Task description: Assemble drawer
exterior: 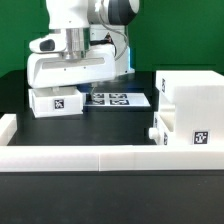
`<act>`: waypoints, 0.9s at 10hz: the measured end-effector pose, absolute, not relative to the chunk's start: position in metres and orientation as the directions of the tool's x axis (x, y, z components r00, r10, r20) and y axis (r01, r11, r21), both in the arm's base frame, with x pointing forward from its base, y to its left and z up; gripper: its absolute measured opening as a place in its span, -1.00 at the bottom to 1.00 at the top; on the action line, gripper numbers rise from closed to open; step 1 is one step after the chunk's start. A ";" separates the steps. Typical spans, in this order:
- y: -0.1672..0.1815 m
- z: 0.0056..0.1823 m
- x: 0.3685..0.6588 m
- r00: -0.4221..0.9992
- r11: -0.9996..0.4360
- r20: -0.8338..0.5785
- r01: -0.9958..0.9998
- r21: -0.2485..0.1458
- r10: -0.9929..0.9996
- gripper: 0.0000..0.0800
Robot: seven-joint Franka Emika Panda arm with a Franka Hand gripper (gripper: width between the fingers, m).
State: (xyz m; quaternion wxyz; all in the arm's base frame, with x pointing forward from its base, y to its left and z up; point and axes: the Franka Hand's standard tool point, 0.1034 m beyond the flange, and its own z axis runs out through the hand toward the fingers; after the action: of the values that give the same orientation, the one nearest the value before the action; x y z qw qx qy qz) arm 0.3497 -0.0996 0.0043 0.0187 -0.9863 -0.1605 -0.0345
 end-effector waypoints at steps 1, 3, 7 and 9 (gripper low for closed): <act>-0.099 0.004 0.350 0.946 -0.948 0.074 0.318 -0.026 0.315 -0.35; -0.099 0.005 0.351 0.946 -0.947 0.075 0.319 -0.025 0.317 -0.69; -0.089 0.010 0.363 0.941 -0.944 0.088 0.330 -0.018 0.327 -0.90; -0.073 0.017 0.377 0.939 -0.943 0.100 0.332 -0.015 0.329 -0.90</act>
Offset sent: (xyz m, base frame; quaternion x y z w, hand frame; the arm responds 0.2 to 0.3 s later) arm 0.0026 -0.0002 0.0005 -0.0025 -0.0031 -0.0044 1.0000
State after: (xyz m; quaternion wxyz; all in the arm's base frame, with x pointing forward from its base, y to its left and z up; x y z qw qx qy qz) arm 0.3769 -0.0732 0.0167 0.0160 -0.9845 -0.1680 -0.0482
